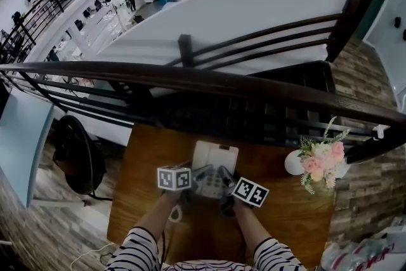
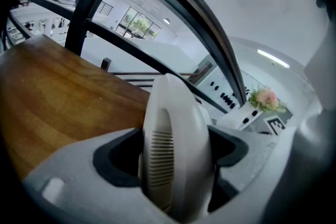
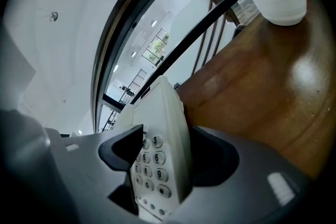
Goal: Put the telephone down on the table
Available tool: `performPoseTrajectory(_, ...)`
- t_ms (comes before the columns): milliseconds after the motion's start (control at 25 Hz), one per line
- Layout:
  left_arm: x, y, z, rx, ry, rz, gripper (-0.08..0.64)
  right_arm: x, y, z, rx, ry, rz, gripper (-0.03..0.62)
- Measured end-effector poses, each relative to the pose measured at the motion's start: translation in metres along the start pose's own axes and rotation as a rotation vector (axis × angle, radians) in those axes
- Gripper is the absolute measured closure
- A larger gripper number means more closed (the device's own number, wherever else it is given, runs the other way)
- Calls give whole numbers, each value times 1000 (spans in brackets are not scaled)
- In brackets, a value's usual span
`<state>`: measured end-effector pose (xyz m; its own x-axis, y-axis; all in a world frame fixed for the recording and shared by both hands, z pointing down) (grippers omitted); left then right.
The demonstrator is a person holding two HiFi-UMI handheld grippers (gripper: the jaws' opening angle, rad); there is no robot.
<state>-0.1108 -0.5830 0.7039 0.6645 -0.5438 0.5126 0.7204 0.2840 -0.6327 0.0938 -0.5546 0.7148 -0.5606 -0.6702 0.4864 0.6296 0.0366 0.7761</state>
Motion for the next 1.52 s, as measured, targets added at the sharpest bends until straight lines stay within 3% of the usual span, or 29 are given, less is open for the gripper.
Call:
performPoseTrajectory(640,-45,15,16,70,89,-90,179,-49,-16,18,-71,42,45,318)
performPoseTrajectory(840,-79,40,23,129,143,-85,204,-81,-32,36,-125,76,63,370)
performPoseTrajectory(1200,-152,82,67,183,210,-107,419,-144,-59,86,-187,124,33,533)
performPoseTrajectory(1320,-178,91,84,191,229,-112,457,-163,-66,108,-211,148,32,586)
performPoseTrajectory(1520,-226,108,114,202,268,-114,532,-196,-87,146,-260,168,24,592)
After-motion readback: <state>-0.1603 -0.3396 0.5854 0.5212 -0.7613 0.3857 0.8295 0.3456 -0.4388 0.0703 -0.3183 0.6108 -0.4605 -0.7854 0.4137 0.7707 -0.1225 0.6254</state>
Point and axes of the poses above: the fingertips, and each gripper's own axes: x forward along the fingers, y to its right, z out of its underside, the point moved 9 cm from there along -x, backward along the fingers
